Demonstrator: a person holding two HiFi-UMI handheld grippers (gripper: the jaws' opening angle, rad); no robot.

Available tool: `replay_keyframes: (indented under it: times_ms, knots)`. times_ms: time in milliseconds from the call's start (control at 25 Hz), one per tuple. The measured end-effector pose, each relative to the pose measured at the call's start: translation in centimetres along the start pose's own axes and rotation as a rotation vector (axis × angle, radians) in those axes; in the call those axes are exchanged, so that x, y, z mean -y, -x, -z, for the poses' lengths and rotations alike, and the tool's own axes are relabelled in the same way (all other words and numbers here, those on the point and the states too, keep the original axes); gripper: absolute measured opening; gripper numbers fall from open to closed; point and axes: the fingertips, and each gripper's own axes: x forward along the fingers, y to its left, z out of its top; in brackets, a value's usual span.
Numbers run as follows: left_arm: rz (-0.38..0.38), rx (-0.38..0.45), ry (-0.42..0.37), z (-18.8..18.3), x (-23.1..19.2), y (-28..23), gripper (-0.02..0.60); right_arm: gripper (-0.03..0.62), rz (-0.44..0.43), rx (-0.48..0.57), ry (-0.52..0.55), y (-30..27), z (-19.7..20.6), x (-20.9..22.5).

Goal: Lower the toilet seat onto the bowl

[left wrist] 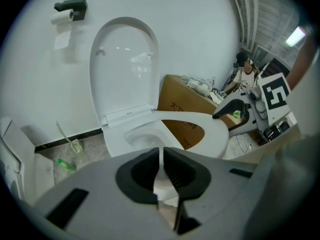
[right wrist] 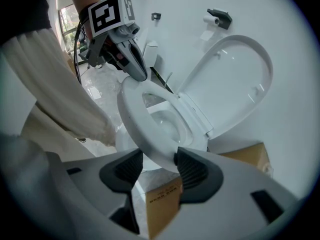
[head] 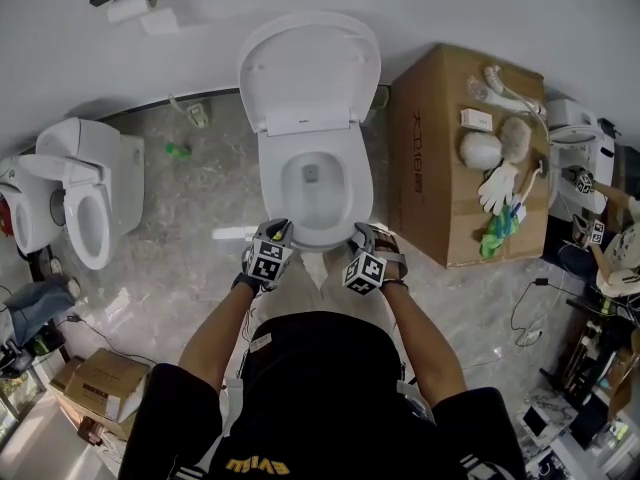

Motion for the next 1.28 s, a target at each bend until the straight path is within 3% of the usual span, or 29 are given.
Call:
replay_keyframes:
  times_ms: [800, 1080, 1160, 1280]
  knots:
    - [0.035, -0.078, 0.011, 4.1, 1.4, -2.5, 0.034, 0.218, -0.062, -0.025, 0.009, -2.4, 2.4, -3.7]
    - [0.074, -0.129, -0.022, 6.0, 1.2, -3.1, 0.034, 0.225, -0.089, -0.046, 0.013, -3.6, 3.2, -5.1]
    - [0.080, -0.140, -0.005, 6.6, 0.9, -3.3, 0.034, 0.229, -0.094, -0.056, 0.014, -4.0, 3.5, -5.4]
    - [0.112, -0.176, 0.083, 7.8, 0.8, -3.5, 0.034, 0.232, -0.123, -0.077, 0.006, -4.6, 4.0, -6.3]
